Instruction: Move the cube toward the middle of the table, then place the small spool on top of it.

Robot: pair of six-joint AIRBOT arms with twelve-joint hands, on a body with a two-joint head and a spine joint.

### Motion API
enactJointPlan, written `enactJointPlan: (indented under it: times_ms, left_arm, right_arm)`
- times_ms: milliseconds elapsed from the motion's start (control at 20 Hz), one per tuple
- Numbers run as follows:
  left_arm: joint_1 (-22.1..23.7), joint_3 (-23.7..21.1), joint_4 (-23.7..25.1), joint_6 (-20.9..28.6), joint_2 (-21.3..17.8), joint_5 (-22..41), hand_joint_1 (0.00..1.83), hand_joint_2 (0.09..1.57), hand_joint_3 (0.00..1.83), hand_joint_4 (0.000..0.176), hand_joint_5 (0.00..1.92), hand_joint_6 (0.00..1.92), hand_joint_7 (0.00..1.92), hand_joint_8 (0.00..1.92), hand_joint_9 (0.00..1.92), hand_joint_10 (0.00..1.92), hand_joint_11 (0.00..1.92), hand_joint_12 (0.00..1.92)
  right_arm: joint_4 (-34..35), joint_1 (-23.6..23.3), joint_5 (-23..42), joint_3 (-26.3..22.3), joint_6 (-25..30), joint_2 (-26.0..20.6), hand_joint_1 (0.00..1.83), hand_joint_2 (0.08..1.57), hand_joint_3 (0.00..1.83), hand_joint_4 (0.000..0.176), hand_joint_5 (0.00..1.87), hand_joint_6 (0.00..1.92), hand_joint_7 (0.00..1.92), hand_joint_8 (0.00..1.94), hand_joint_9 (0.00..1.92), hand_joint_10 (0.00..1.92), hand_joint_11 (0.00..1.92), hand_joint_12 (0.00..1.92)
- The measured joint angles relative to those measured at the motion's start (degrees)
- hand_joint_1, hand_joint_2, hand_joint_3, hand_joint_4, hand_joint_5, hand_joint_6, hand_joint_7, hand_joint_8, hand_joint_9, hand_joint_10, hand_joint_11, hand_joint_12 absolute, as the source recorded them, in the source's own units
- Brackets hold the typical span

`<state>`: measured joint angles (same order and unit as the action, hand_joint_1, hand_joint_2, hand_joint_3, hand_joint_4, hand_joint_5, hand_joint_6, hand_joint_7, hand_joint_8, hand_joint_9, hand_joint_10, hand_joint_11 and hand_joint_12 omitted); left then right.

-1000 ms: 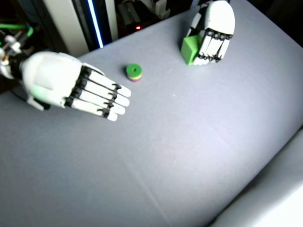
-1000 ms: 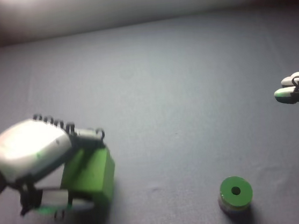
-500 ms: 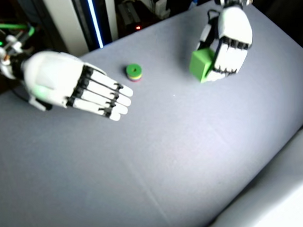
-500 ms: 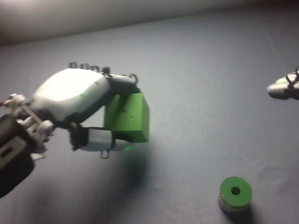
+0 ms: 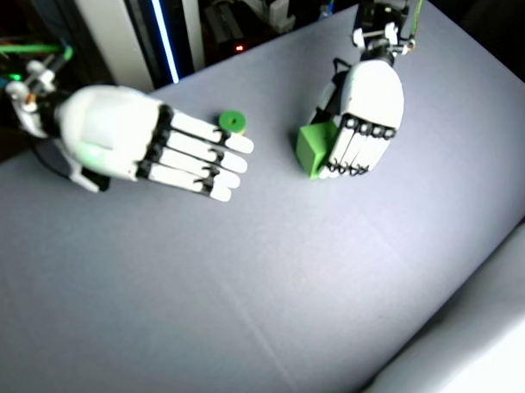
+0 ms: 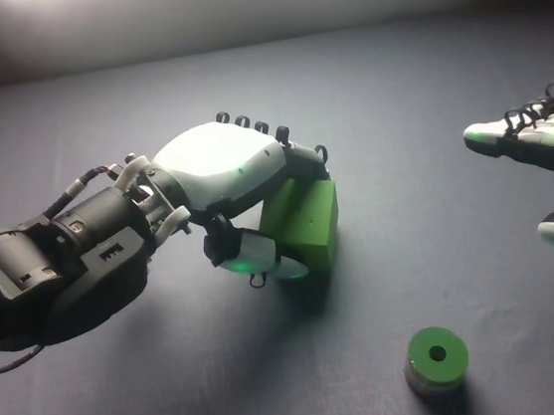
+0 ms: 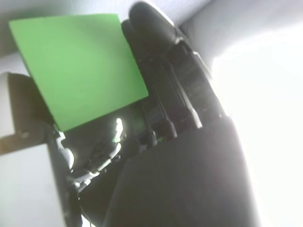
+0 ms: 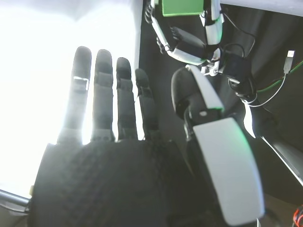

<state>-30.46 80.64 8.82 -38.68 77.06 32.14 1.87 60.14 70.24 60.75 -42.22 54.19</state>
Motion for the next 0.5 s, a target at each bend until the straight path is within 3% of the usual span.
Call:
enactJointPlan:
  times_ms: [50,100,150,250,300,350,400,500]
  left_arm:
    - [0.0,0.1,-0.1,0.0,0.2,-0.3,1.04,0.94,0.0,0.0,0.57,0.09,0.69,0.16,0.81,0.46,0.58,1.27]
    - [0.0,0.3,0.0,0.0,0.3,-0.4,0.98,0.92,0.0,0.007,0.48,0.02,0.56,0.04,0.69,0.32,0.44,1.27]
    - [0.0,0.3,0.0,0.0,0.4,-0.5,0.99,0.92,0.0,0.064,0.42,0.0,0.46,0.01,0.59,0.16,0.3,1.2]
    - [0.0,0.3,0.0,0.0,0.5,-0.9,0.98,0.91,0.0,0.133,0.35,0.0,0.34,0.0,0.46,0.02,0.16,1.08]
    - [0.0,0.3,-0.1,0.0,0.5,-0.8,0.95,0.92,0.0,0.152,0.26,0.0,0.21,0.0,0.31,0.0,0.03,1.01]
    - [0.0,0.0,-0.9,-0.2,0.2,-0.7,0.92,0.92,0.0,0.158,0.22,0.0,0.16,0.0,0.26,0.0,0.01,0.96]
    - [0.0,-0.8,-1.6,-1.3,-0.6,-0.4,0.9,0.9,0.0,0.172,0.14,0.01,0.09,0.01,0.18,0.01,0.0,0.74]
    - [-0.3,-3.3,-4.3,-5.4,-3.1,0.9,0.92,0.87,0.0,0.169,0.05,0.01,0.0,0.0,0.05,0.01,0.0,0.32]
  right_arm:
    - [0.0,0.0,0.0,0.0,0.0,0.1,0.62,1.46,0.0,0.0,0.26,0.0,0.37,0.0,0.45,0.0,0.14,0.65]
    - [0.0,0.0,0.0,0.0,0.0,0.0,0.66,1.46,0.0,0.0,0.27,0.0,0.36,0.0,0.41,0.0,0.12,0.65]
    - [0.0,0.0,0.0,0.0,0.0,0.0,0.7,1.47,0.0,0.0,0.27,0.0,0.37,0.0,0.41,0.0,0.15,0.66]
    - [-0.2,-0.3,-0.2,0.0,0.0,0.1,0.7,1.47,0.0,0.0,0.27,0.0,0.34,0.0,0.38,0.0,0.14,0.67]
    - [-0.2,-0.4,-0.1,0.0,0.0,0.1,0.71,1.47,0.0,0.0,0.27,0.0,0.35,0.0,0.37,0.0,0.12,0.67]
    - [-0.3,-0.4,0.0,0.0,0.0,0.1,0.71,1.46,0.0,0.0,0.27,0.0,0.35,0.0,0.37,0.0,0.12,0.67]
    - [-0.7,-0.4,0.0,0.0,0.0,0.1,0.68,1.47,0.0,0.0,0.26,0.0,0.34,0.0,0.37,0.0,0.13,0.66]
    - [-1.8,-0.6,-0.1,0.0,0.5,0.1,0.76,1.43,0.0,0.0,0.29,0.0,0.37,0.0,0.4,0.0,0.14,0.64]
